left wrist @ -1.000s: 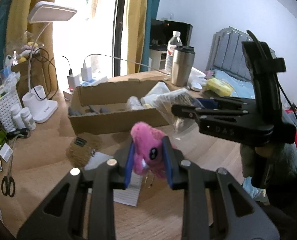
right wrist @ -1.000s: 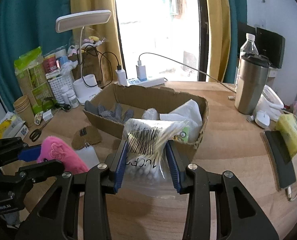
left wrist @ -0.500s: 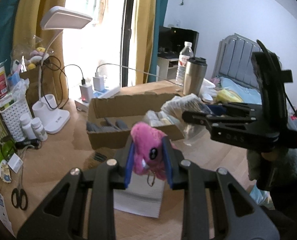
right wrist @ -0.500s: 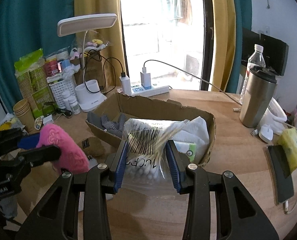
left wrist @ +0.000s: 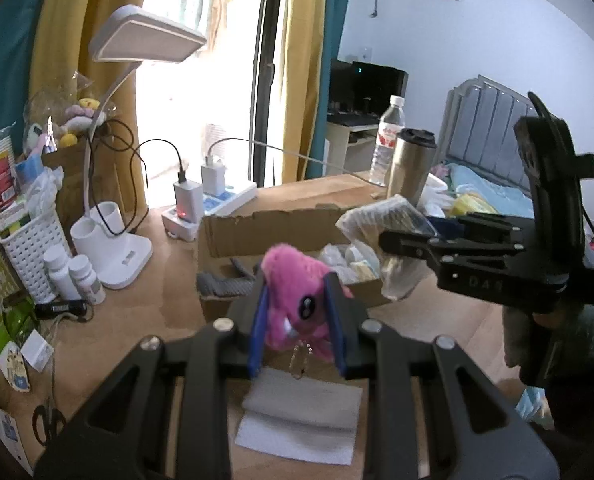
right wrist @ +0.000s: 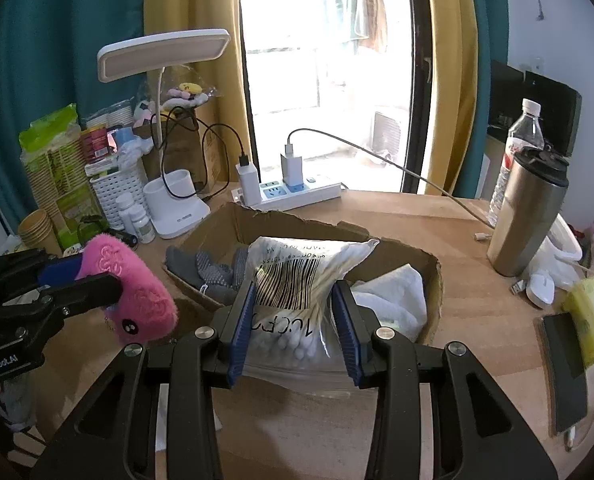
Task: Organize soft objects
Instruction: 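Carry the swab bag over the box with the right tool while the left tool carries the pink plush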
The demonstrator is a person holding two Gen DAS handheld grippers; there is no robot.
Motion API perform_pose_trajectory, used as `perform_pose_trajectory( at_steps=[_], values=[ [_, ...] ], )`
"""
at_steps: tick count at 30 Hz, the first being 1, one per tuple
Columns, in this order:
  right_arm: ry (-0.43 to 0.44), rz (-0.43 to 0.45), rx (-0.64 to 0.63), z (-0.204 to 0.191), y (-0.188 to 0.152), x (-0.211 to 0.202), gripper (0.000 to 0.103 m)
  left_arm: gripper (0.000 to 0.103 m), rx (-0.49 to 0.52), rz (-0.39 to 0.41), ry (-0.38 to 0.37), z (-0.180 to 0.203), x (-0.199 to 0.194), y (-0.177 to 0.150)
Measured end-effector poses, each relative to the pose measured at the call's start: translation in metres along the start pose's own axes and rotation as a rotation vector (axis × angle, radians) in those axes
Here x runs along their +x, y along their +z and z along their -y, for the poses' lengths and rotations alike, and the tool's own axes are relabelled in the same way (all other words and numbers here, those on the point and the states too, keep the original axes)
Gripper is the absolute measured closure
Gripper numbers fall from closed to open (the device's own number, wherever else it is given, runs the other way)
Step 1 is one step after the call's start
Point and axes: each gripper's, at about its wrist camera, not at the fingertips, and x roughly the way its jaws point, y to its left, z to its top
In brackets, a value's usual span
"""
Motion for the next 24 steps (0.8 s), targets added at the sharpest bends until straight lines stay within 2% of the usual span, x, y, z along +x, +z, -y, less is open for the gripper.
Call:
perform_pose_trajectory(
  at_steps=[13,24],
  values=[
    [0.015,-0.009,-0.003,-0.002,0.014,0.027,0.062,0.075,-0.019,0.015,0.026,-0.029,0.02,0.018],
    [0.038,-0.017,-0.014,-0.005,0.025,0.05,0.062,0.075,-0.032,0.013,0.018,-0.049,0.045,0.029]
  ],
)
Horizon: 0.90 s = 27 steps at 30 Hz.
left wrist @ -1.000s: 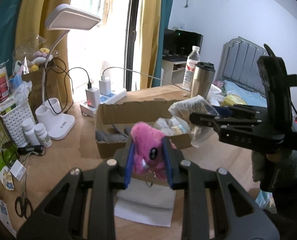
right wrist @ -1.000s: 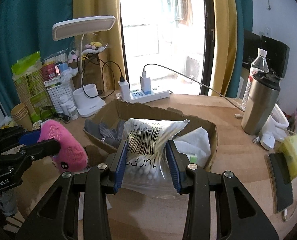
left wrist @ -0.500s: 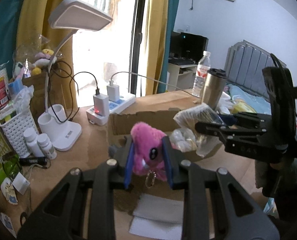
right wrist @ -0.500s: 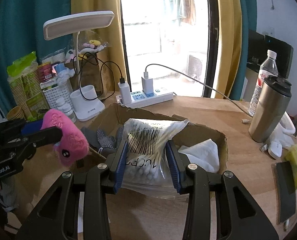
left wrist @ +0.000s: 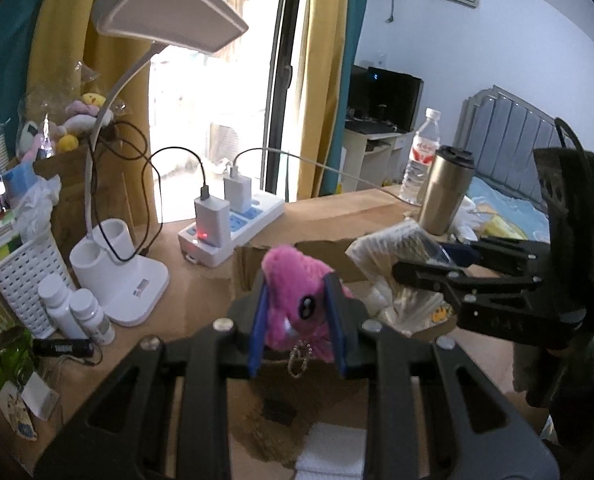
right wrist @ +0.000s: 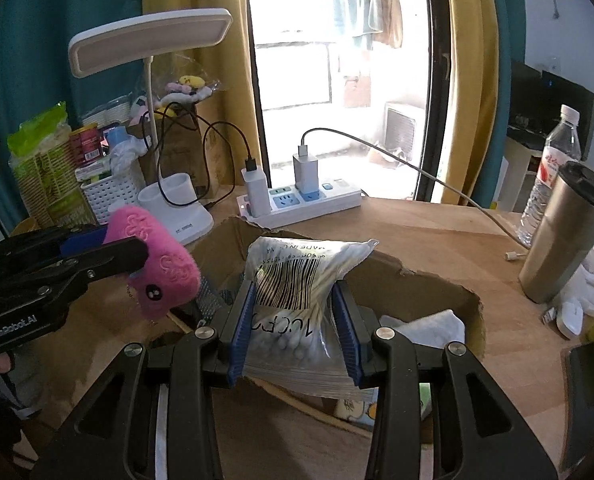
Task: Organize soft objects
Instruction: 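Carry the swab bag over the box with the right tool while the left tool carries the pink plush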
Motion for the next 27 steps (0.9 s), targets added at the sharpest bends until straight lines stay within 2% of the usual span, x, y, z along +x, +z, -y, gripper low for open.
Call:
perform_pose_trajectory(
  at_steps=[27],
  values=[
    [0.039,-0.068,0.013,0.003,0.007,0.054,0.062,0.075,-0.054,-0.064,-0.036,-0.026,0.063,-0.001]
  ],
)
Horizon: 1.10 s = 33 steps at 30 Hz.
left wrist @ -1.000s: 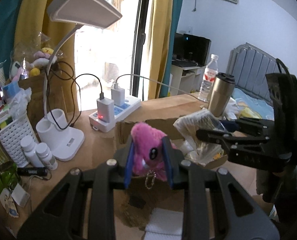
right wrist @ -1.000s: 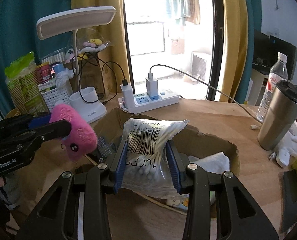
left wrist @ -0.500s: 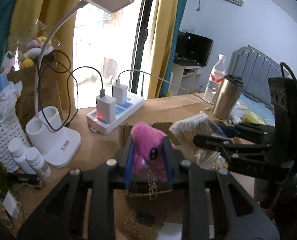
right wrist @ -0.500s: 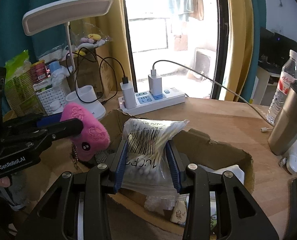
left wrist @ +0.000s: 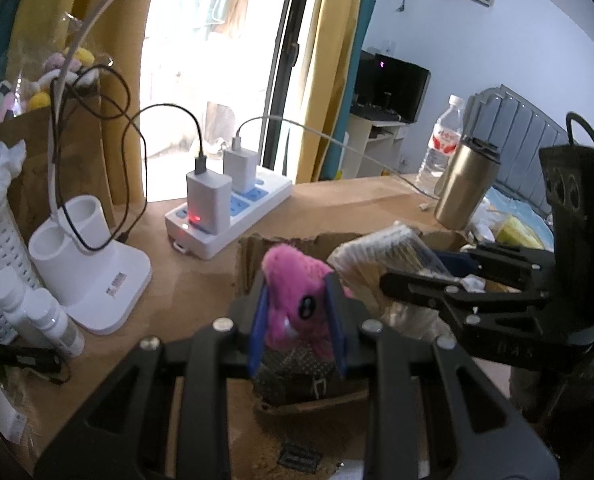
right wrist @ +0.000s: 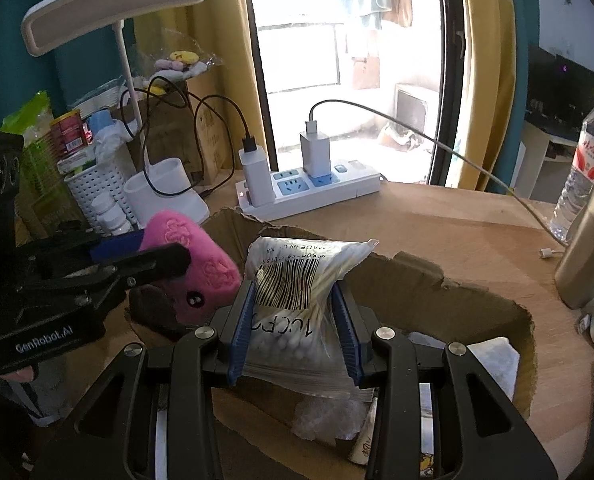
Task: Organize soft objects
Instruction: 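Carry the swab bag over the box with the right tool while the left tool carries the pink plush, then release the swab bag into the box with the right tool while the left tool drops the pink plush in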
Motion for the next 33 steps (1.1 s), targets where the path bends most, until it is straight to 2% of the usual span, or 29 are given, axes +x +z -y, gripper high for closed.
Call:
perform_pose_trajectory(
  at_steps=[14,24,31,33],
  values=[
    [0.018,-0.058,0.008,0.001,-0.004,0.018,0.062,0.072,-0.004,-0.072,0.004,-0.001,0.021,-0.006],
    [0.019,-0.075,0.012,-0.001,-0.005,0.022,0.061,0.068,-0.019,-0.088,0.014,-0.005,0.024,-0.008],
    [0.025,-0.066,0.015,-0.001,-0.005,0.02,0.048,0.067,-0.003,-0.098,0.039,-0.001,0.025,-0.008],
    [0.024,-0.061,0.019,-0.001,-0.004,0.018,0.047,0.066,-0.005,-0.098,0.04,-0.001,0.025,-0.008]
  ],
)
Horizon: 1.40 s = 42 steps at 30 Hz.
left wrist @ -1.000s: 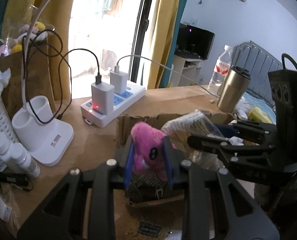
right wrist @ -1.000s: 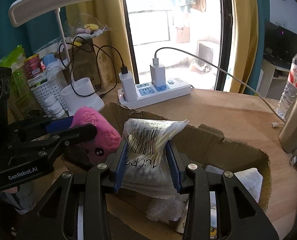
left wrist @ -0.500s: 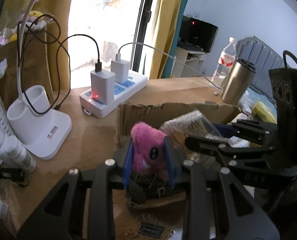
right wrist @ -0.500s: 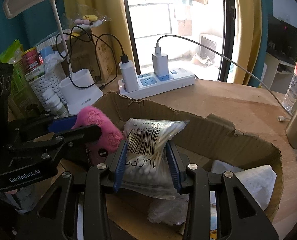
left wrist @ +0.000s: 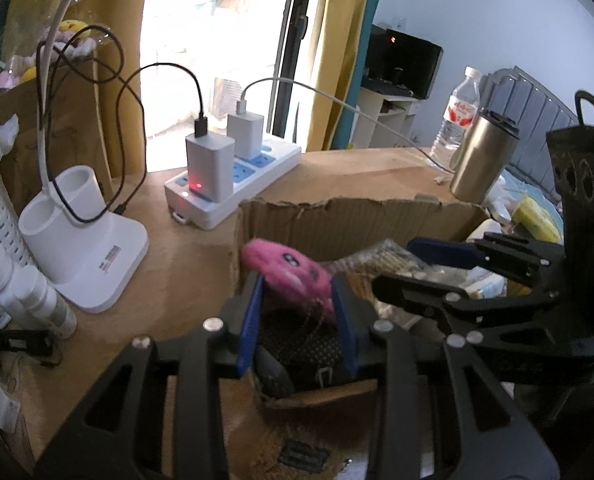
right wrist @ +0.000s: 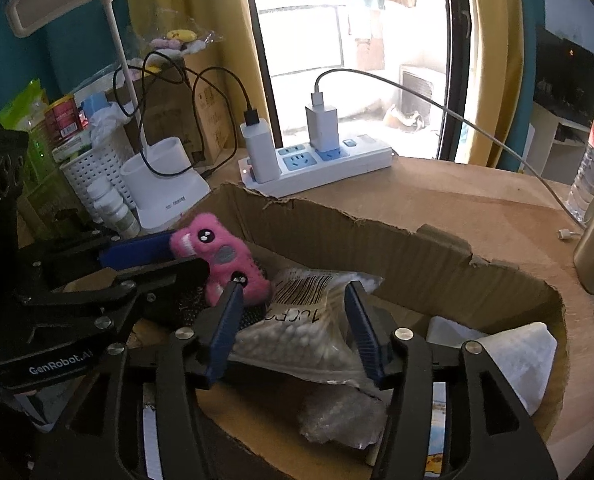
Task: Organize soft objects
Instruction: 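Release the swab bag into the box with the right tool while the left tool drops the pink plush in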
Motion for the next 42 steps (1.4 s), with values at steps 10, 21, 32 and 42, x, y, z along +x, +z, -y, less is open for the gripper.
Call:
perform_pose_trajectory(
  at_steps=[10,21,32,42],
  values=[
    [-0.019,0.023,0.002,-0.001,-0.001,-0.012,0.046,0.049,-0.007,0.032,0.003,0.002,-0.015,0.001],
    [-0.035,0.064,-0.006,-0.012,-0.004,-0.039,0.046,0.049,0.001,0.074,0.015,0.009,-0.047,-0.001],
    [-0.046,0.098,-0.017,-0.026,-0.012,-0.064,0.045,0.049,0.005,0.11,0.02,0.016,-0.081,-0.012],
    [-0.057,0.106,-0.026,-0.04,-0.022,-0.077,0.045,0.049,-0.001,0.126,0.02,0.018,-0.101,-0.027]
  ],
)
